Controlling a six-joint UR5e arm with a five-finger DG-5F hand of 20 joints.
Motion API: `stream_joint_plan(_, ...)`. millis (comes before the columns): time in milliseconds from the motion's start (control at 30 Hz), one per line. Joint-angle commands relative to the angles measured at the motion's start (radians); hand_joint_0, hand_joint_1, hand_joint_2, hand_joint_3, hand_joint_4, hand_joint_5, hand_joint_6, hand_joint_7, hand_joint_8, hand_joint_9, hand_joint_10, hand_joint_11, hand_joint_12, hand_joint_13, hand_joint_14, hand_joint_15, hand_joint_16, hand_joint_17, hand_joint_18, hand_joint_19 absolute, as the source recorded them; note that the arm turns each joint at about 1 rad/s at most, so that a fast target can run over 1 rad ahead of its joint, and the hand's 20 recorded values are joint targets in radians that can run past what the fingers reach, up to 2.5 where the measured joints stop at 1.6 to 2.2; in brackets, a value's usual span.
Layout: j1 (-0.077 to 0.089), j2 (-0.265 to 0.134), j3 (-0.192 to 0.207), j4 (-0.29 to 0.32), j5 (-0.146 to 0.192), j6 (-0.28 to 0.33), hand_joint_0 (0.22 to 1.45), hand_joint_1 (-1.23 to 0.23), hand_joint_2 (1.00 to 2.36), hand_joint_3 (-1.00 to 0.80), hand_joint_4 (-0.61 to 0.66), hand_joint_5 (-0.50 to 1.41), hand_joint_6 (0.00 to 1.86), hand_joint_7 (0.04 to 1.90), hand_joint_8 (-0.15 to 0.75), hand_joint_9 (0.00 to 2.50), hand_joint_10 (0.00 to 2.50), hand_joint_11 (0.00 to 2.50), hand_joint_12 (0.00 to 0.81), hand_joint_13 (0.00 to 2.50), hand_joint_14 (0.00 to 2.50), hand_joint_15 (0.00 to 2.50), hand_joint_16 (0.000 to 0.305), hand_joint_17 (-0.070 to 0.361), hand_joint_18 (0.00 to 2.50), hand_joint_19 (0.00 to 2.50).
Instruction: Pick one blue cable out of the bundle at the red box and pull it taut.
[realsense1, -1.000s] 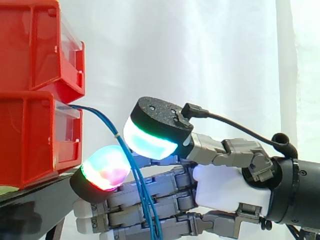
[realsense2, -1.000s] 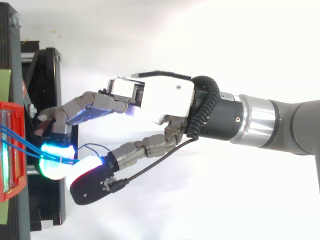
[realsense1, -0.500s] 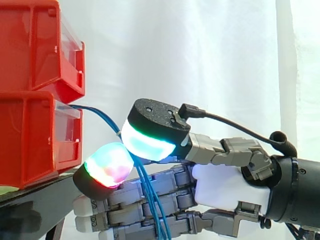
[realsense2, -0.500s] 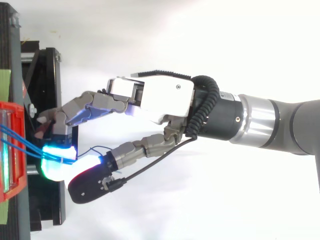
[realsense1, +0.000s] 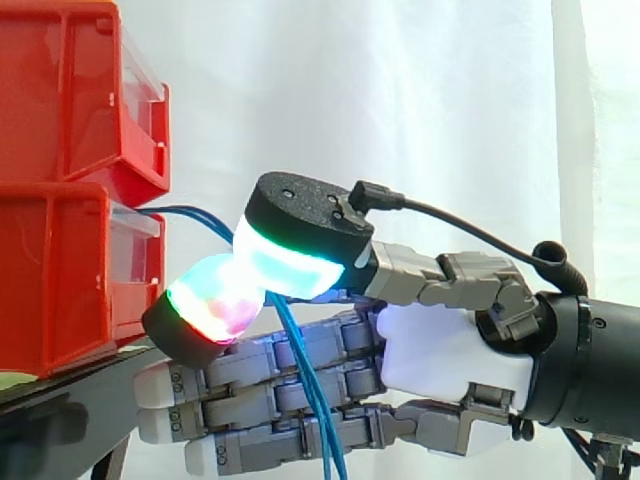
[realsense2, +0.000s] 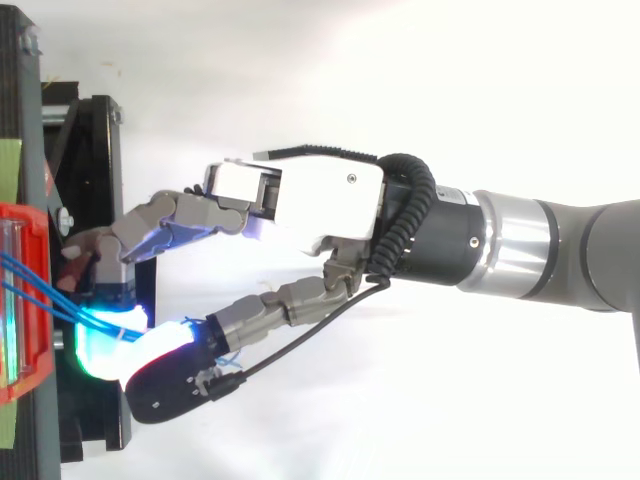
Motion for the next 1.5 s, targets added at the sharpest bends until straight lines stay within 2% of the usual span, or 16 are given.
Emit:
stream_joint_plan(0, 0.0, 0.001, 0.001, -0.006, 0.0, 0.0, 0.65, -0.77, 1.02, -0.22, 0.0, -0.21, 0.94, 0.93, 0.294, 0.54, 0.01, 0.24, 0.375, 0.41, 0.0, 0.14, 0.053, 0.12, 0.39, 0.07)
stream_joint_plan(133, 0.0, 0.007, 0.0, -0.04, -0.001, 0.006, 0.66, -0.76, 1.01, -0.31, 0.05, -0.21, 0.94, 0.88, 0.294, 0.54, 0.01, 0.24, 0.375, 0.41, 0.0, 0.14, 0.053, 0.119, 0.39, 0.07)
stream_joint_plan(233, 0.0, 0.007, 0.001, -0.055, -0.001, 0.016, 0.62, -0.74, 1.0, -0.45, 0.1, -0.2, 0.92, 0.86, 0.294, 0.55, 0.01, 0.24, 0.375, 0.41, 0.0, 0.15, 0.053, 0.119, 0.38, 0.08)
stream_joint_plan(333, 0.0, 0.007, 0.001, -0.061, -0.001, 0.02, 0.58, -0.71, 1.0, -0.5, 0.11, -0.2, 0.91, 0.85, 0.301, 0.56, 0.01, 0.25, 0.38, 0.41, 0.0, 0.15, 0.053, 0.12, 0.37, 0.1)
stream_joint_plan(633, -0.003, 0.013, 0.009, -0.074, 0.0, 0.029, 0.54, -0.64, 1.0, -0.5, 0.13, -0.18, 0.87, 0.89, 0.321, 0.6, 0.01, 0.24, 0.389, 0.41, 0.01, 0.15, 0.055, 0.124, 0.36, 0.11)
stream_joint_plan(867, -0.003, 0.017, 0.012, -0.077, 0.0, 0.029, 0.57, -0.61, 1.01, -0.44, 0.12, -0.18, 0.86, 0.91, 0.319, 0.61, 0.01, 0.24, 0.385, 0.41, 0.0, 0.16, 0.054, 0.121, 0.35, 0.12)
stream_joint_plan(1300, -0.008, 0.017, 0.034, -0.107, 0.0, 0.031, 0.59, -0.63, 1.01, -0.32, 0.1, -0.18, 0.87, 0.98, 0.314, 0.6, 0.01, 0.24, 0.382, 0.41, 0.01, 0.16, 0.053, 0.12, 0.35, 0.12)
stream_joint_plan(1467, -0.009, 0.017, 0.037, -0.115, -0.001, 0.031, 0.6, -0.69, 1.02, -0.27, 0.1, -0.19, 0.9, 0.93, 0.308, 0.58, 0.01, 0.25, 0.38, 0.4, 0.0, 0.15, 0.053, 0.119, 0.36, 0.09)
